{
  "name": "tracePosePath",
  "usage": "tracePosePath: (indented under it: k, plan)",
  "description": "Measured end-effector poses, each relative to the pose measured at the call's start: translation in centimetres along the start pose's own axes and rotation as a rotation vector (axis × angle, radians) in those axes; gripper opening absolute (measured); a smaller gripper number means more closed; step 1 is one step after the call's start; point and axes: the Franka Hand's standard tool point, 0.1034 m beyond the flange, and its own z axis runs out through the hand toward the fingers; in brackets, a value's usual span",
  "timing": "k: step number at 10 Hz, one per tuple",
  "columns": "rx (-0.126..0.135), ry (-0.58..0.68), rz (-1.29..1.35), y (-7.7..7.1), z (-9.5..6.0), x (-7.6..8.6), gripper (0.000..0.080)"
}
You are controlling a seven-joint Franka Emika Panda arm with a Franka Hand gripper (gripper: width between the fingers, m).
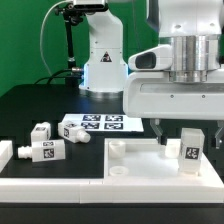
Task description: Assemble one leg
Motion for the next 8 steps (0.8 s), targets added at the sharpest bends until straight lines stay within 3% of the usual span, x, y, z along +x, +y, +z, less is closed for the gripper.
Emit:
tracePosePath:
  k: [2,3,4,8]
  plan:
    - [-0.002,0.002,0.053,0.15,0.01,0.07,0.0402]
    - [-0.001,0.002,0.115,0.11,0.01,0.05,0.0402]
    - [-0.001,0.002,0.179,0.12,0.03,0.04,0.0284]
    - [-0.011,0.0,0.691,0.21,0.12,-0.07,0.0284]
